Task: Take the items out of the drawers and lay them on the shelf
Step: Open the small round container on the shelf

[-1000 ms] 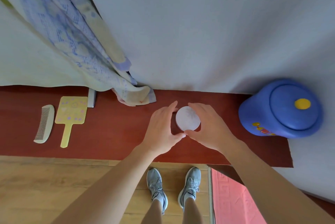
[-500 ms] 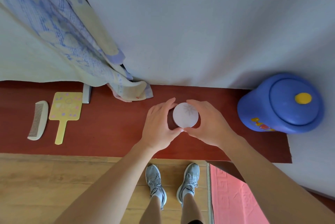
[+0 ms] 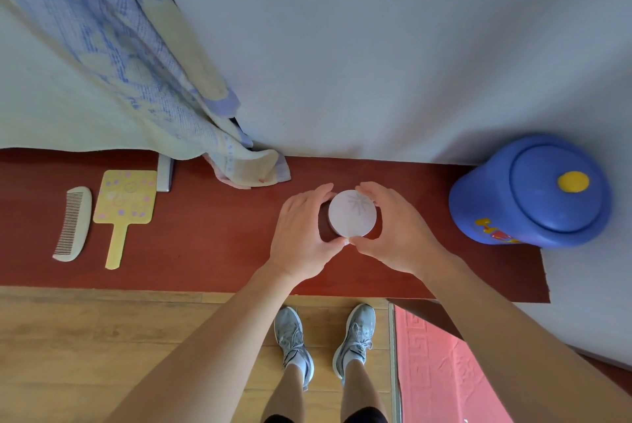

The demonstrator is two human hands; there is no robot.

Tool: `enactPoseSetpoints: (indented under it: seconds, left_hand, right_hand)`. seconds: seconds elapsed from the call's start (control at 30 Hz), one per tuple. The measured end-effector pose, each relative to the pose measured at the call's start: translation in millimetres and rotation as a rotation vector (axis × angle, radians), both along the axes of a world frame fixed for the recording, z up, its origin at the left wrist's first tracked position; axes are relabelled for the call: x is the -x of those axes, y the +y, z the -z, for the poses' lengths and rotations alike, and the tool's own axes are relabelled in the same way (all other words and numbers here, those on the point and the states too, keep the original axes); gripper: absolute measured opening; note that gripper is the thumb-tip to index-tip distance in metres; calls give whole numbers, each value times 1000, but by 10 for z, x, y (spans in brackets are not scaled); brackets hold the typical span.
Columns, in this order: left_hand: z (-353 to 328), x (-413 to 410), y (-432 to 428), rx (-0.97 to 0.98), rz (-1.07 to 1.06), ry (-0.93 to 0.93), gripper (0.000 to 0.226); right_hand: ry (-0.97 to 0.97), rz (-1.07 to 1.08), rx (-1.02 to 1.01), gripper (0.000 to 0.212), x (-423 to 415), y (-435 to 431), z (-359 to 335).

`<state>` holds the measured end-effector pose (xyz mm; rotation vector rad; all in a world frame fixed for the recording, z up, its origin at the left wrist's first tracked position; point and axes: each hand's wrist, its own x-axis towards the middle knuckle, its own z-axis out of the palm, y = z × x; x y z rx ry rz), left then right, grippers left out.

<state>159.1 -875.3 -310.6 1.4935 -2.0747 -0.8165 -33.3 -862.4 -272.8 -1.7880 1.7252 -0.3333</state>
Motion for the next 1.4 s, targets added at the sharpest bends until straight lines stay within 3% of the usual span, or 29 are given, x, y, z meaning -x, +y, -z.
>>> enactPoseSetpoints:
  seconds: [0.87,1.17,1.4]
  left_hand:
    - [-3,-23,-11,-7,16,-22,87]
    - [-9,-25,-2,-21,5,-5,93]
    - [-34,-10,6,-53,-31,29,98]
  right_hand:
    - [85,-81,52,83,-71,-125,-160]
    - [264,-129,55,63,-116,-243,-247]
    - [341,-52,-17,71,-220,-270,-362]
